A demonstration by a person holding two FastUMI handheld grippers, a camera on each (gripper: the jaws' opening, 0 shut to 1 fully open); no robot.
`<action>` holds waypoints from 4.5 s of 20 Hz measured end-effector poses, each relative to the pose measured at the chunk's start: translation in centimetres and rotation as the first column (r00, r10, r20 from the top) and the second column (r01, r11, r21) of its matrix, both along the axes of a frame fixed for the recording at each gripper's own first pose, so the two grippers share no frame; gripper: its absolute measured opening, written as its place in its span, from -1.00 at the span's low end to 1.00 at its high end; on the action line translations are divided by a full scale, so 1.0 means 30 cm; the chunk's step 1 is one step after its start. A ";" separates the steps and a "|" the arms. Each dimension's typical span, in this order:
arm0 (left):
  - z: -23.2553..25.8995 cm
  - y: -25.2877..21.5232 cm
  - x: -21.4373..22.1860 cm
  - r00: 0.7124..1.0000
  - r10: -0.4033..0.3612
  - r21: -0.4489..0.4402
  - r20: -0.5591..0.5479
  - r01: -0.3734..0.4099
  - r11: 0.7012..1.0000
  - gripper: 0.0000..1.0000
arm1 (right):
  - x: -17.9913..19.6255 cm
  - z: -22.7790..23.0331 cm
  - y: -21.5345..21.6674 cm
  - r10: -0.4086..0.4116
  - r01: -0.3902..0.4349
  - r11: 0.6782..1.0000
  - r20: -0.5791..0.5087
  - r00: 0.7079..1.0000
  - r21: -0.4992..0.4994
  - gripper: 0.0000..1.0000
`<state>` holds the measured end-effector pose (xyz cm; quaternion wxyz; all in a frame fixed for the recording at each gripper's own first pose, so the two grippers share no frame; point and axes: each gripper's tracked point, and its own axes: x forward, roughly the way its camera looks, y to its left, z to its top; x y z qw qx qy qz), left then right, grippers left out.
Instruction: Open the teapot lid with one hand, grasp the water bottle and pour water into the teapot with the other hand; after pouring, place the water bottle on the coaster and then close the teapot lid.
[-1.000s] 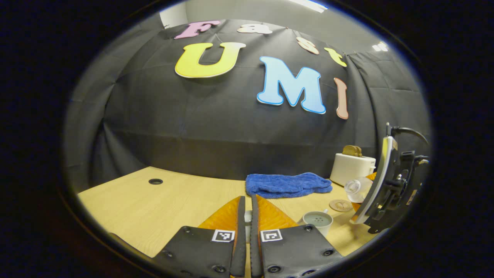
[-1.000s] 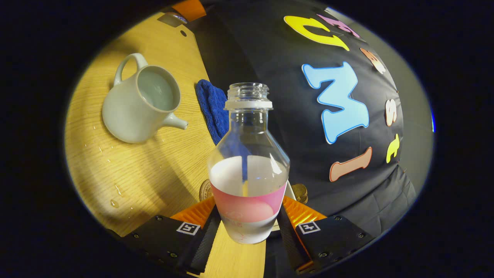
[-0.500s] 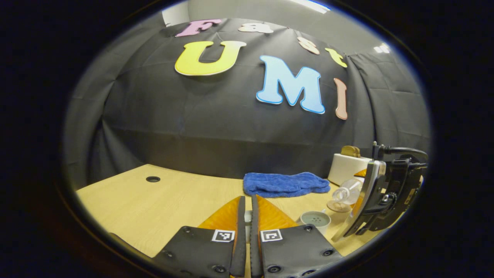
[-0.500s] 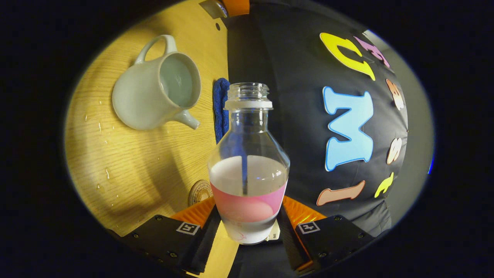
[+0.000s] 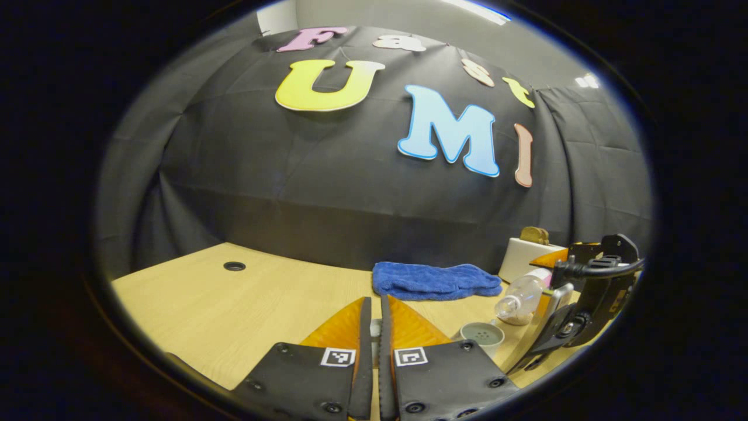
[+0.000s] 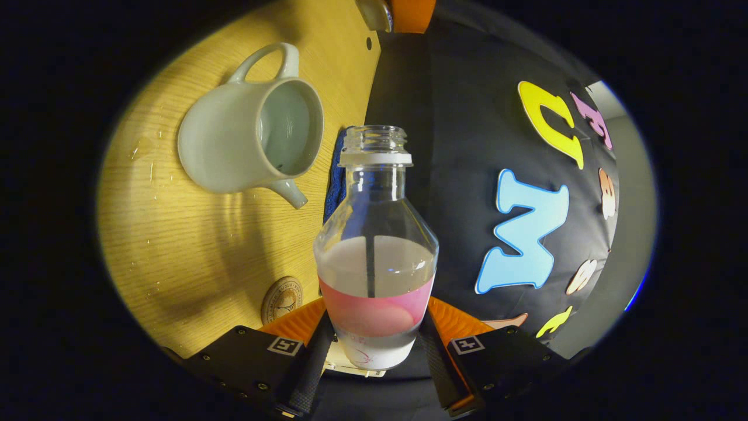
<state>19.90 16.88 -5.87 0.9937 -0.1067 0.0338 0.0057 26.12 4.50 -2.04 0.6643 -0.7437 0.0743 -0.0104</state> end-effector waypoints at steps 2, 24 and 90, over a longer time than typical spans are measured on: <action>-0.014 0.000 0.002 1.000 0.001 0.000 -0.008 -0.001 1.000 -0.78 | 0.002 0.011 0.008 0.022 -0.021 0.998 0.000 1.000 -0.063 0.54; -0.014 -0.003 0.003 1.000 -0.001 -0.021 -0.004 0.001 1.000 -0.78 | -0.019 0.118 0.082 0.171 -0.111 0.900 0.107 0.979 -0.422 0.53; -0.028 -0.001 0.006 1.000 0.005 -0.065 -0.007 -0.005 0.998 -0.78 | 0.113 -0.154 -0.151 0.019 0.152 0.062 -0.154 0.988 0.986 0.55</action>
